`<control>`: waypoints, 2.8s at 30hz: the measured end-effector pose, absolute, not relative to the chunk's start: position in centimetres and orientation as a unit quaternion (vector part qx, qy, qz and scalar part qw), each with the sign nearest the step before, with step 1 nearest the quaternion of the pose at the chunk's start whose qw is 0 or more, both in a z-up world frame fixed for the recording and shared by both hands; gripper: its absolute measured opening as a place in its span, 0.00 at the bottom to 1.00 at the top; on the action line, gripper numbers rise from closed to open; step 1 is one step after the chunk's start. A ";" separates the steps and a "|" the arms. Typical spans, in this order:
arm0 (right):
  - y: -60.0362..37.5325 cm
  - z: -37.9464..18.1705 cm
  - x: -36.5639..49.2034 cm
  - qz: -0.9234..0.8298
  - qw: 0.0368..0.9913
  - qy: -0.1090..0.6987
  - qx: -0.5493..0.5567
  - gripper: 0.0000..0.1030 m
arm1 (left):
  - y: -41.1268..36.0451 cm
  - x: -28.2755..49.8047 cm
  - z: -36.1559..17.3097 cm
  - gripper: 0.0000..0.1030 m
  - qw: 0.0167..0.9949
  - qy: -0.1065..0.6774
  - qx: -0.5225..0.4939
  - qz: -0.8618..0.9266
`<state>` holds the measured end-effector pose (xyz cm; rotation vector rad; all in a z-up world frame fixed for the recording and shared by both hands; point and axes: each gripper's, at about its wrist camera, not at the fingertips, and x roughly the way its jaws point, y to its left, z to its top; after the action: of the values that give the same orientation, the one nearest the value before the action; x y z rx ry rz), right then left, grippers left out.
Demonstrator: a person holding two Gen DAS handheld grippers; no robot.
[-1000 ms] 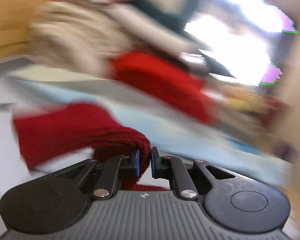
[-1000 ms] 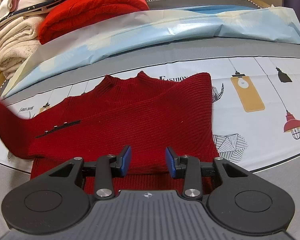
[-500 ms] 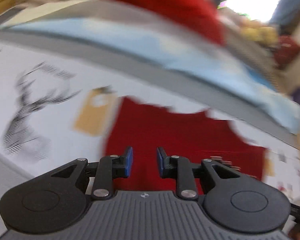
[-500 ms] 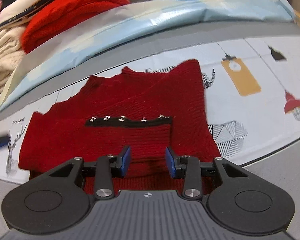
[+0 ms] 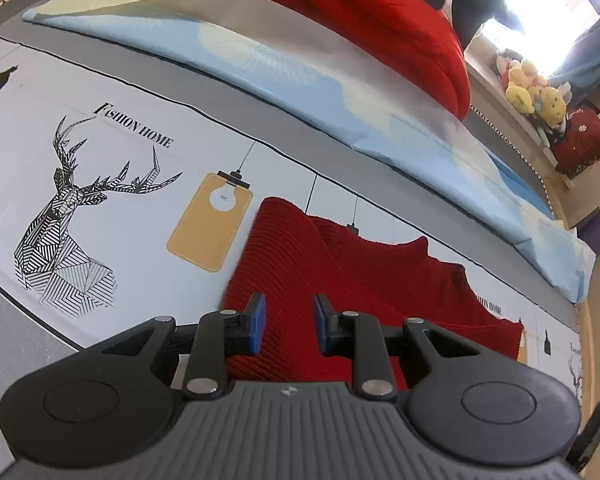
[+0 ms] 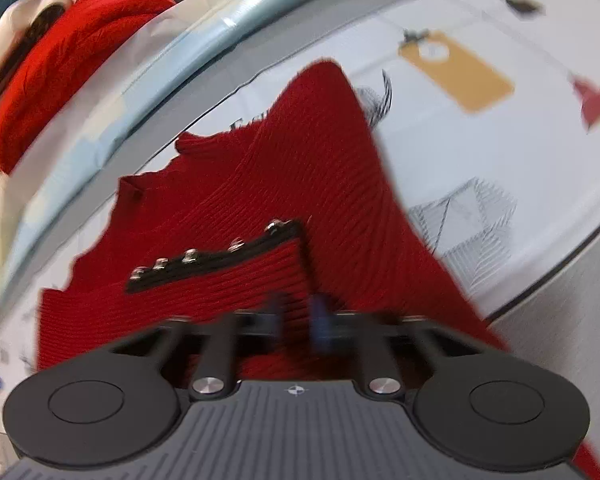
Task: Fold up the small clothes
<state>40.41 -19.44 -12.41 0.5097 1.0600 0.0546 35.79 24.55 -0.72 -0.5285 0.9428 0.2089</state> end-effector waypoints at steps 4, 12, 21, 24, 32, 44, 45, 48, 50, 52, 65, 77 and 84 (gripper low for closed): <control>-19.4 -7.6 39.5 0.068 0.881 0.413 0.220 0.01 | 24.3 36.0 -0.8 0.26 0.854 0.449 -0.248 0.088; -22.8 -5.9 39.9 -0.008 0.911 0.378 0.163 0.01 | 23.2 36.4 -1.6 0.26 0.855 0.460 -0.230 0.073; -24.1 -7.0 40.2 -0.010 0.886 0.411 0.215 0.17 | 22.7 36.9 -4.9 0.26 0.842 0.485 -0.229 0.060; -23.4 -7.7 40.2 0.012 0.871 0.436 0.227 0.27 | 22.6 37.1 -8.1 0.30 0.824 0.535 -0.170 0.080; -21.9 -8.9 40.2 0.029 0.846 0.480 0.229 0.32 | 21.7 36.7 -5.5 0.32 0.858 0.485 -0.151 0.077; -21.8 -10.2 40.5 0.025 0.834 0.506 0.218 0.32 | 22.8 36.7 -6.8 0.16 0.854 0.500 -0.097 0.110; -21.7 -10.1 40.5 0.026 0.835 0.505 0.218 0.32 | 22.7 36.8 -6.3 0.16 0.858 0.494 -0.095 0.105; -21.1 -9.6 40.5 0.041 0.839 0.495 0.219 0.32 | 23.0 37.1 -6.0 0.16 0.858 0.493 -0.102 0.106; -20.4 -9.6 40.3 0.060 0.839 0.494 0.220 0.33 | 23.6 37.4 -6.6 0.17 0.851 0.501 -0.115 0.110; -19.8 -10.4 40.3 0.068 0.829 0.511 0.219 0.34 | 23.4 37.3 -6.6 0.17 0.849 0.503 -0.122 0.111; -19.4 -3.7 39.0 0.075 0.923 0.338 0.168 0.01 | 22.8 37.4 -5.3 0.18 0.861 0.488 -0.127 0.063; -20.1 -6.9 40.0 0.056 0.892 0.403 0.200 0.16 | 21.7 37.4 -6.6 0.20 0.853 0.511 -0.089 0.057; -20.0 -11.9 41.1 0.052 0.828 0.522 0.197 0.30 | 22.2 36.5 -6.0 0.24 0.860 0.499 -0.082 0.060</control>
<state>41.12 -20.00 -11.93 0.4179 1.1089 0.1115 36.48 22.15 -5.98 -0.1726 1.0477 0.1266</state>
